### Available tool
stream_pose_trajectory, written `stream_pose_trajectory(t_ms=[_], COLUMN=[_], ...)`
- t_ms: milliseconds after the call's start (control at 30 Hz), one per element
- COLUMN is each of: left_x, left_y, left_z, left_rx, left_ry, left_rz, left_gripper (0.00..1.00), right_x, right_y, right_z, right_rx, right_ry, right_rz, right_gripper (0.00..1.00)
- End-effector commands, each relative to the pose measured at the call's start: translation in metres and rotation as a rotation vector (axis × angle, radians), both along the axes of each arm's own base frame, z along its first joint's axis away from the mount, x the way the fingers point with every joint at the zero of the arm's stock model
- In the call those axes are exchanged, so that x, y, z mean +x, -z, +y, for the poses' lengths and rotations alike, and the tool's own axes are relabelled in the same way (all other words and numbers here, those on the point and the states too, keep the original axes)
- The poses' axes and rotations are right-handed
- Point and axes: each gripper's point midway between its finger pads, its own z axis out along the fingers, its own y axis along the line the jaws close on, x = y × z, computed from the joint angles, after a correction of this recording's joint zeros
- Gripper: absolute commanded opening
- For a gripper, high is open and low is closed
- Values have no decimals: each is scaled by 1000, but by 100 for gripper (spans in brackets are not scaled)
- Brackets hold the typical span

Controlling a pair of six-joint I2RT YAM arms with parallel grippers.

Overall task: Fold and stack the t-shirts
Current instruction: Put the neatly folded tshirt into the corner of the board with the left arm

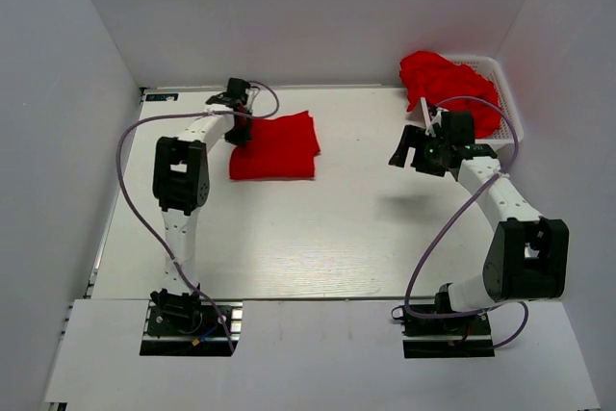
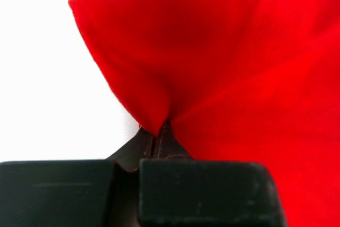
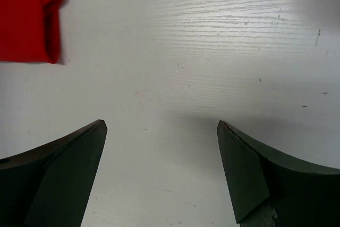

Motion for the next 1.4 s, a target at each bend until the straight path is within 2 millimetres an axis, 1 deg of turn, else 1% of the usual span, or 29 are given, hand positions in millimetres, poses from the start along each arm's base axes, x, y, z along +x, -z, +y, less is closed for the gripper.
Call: stream_pose_trajectory(t_ms=[0,33,67,133,167,200,233,267,300,333,367,400,467,500,533,600,633,667,700,767,800,867,900,1033,1133,1167,1233,1333,1367], left_x=[6,6,9,17,20,24,28,32,41,44,47,54,64,69,69,78,80,82,86,91,95,101,103,108,109,107,107,102,100], left_y=[-59,-59,-65,-73,-73,-74,-77,-78,-87,-79,-80,-90,-91,-97,-90,-99,-96,-102,-101,-102,-108,-103,-107,-96,-101,-99,-116,-130,-146], left_z=[76,86,107,124,138,151,161,168,175,190,198,210,224,230,241,248,256,265,266,283,284,291,292,299,301,301,300,292,278], left_rx=[155,172,207,226,269,286,313,330,348,383,398,412,434,434,436,442,442,444,449,454,454,461,461,475,484,479,473,421,371], left_ry=[-113,-121,-150,-164,-177,-193,-202,-203,-188,-207,-215,-237,-249,-265,-282,-293,-294,-315,-310,-342,-346,-353,-355,-352,-362,-367,-379,-375,-361], left_rz=[-102,-101,-109,-128,-132,-134,-145,-146,-168,-150,-155,-181,-197,-229,-222,-268,-270,-293,-299,-324,-345,-365,-374,-376,-385,-377,-407,-416,-436], left_gripper=[0,0,0,0,0,0,0,0,0,0,0,0,0,0,0,0,0,0,0,0,0,0,0,0,62,99,100,100,100], right_x=[6,9,10,13,13,18,17,18,20,20,21,23,27,25,28,27,29,29,28,29,30,30,29,28,30,30,31,32,33], right_y=[-1,-2,-2,-3,4,0,0,7,6,6,10,9,12,15,12,16,14,15,15,13,13,13,13,18,18,18,16,11,5], right_z=[-6,-6,-5,-5,-3,-4,-3,-2,0,3,4,8,9,12,12,12,13,14,14,14,14,12,14,14,18,17,17,17,17], right_rx=[-9,-6,-5,-3,-3,-3,2,6,12,25,29,44,54,57,61,65,67,65,65,62,61,57,57,60,73,75,74,78,78], right_ry=[44,48,47,47,38,43,40,42,37,30,29,17,15,6,7,2,-1,-3,-7,-8,-7,-3,-9,-8,-24,-18,-19,-25,-28], right_rz=[-7,-7,-5,1,27,23,33,58,58,63,76,77,93,107,103,129,127,131,132,129,125,129,129,139,130,131,124,106,85], right_gripper=[90,90,90,90,90,90,90,90,90,90,90,90,90,90,90,90,90,90,90,90,90,90,90,90,90,90,90,90,90])
